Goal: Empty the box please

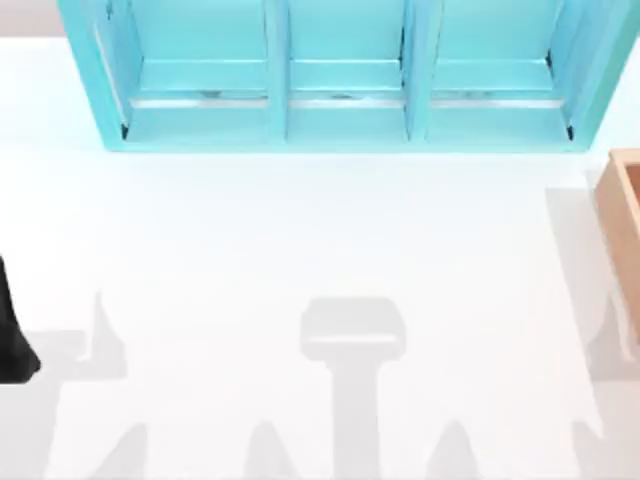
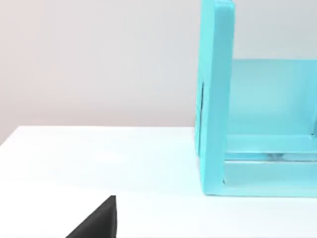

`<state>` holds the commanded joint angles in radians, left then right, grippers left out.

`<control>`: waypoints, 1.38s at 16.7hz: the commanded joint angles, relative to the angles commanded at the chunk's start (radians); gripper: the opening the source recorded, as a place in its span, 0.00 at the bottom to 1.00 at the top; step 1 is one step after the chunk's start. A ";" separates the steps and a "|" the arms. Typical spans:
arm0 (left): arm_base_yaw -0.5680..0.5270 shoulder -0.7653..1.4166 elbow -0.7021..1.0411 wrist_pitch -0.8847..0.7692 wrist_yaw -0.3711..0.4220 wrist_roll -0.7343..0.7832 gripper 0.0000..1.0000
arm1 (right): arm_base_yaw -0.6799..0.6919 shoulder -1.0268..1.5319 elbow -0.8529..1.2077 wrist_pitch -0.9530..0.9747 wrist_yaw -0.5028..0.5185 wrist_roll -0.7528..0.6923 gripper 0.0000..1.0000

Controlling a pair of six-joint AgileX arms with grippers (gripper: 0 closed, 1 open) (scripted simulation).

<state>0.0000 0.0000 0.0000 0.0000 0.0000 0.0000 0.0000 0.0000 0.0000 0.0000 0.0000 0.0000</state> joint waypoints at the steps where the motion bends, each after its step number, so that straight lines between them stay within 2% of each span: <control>1: 0.000 0.000 0.000 0.000 0.000 0.000 1.00 | 0.000 0.000 0.000 0.000 0.000 0.000 1.00; 6: 0.000 0.000 0.000 0.000 0.000 0.000 1.00 | -0.023 0.089 0.070 -0.070 -0.002 -0.024 1.00; 23: 0.000 0.000 0.000 0.000 0.000 0.000 1.00 | -0.226 0.865 0.681 -0.677 0.002 -0.216 1.00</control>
<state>0.0000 0.0000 0.0000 0.0000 0.0000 0.0000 -0.2261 0.8652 0.6808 -0.6770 0.0024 -0.2160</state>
